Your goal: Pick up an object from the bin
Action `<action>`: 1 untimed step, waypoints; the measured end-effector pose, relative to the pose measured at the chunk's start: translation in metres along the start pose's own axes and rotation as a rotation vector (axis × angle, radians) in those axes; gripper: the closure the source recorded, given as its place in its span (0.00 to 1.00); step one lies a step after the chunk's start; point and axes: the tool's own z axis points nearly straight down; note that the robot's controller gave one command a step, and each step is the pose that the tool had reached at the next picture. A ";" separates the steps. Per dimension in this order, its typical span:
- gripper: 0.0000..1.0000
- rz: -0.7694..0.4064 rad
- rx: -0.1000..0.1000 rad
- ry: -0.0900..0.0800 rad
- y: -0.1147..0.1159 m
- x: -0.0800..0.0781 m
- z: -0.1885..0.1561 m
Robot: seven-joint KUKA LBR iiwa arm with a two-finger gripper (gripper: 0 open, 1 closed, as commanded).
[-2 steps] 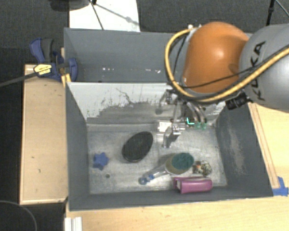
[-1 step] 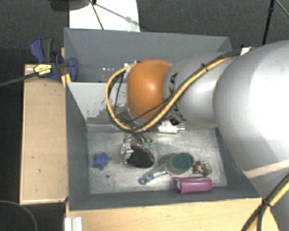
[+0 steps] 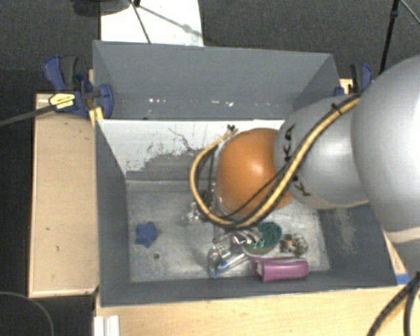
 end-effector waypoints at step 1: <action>0.00 -0.108 0.004 0.005 -0.104 0.015 -0.020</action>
Offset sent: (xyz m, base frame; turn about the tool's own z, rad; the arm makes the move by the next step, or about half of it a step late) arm 0.0251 -0.0960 0.0191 -0.1152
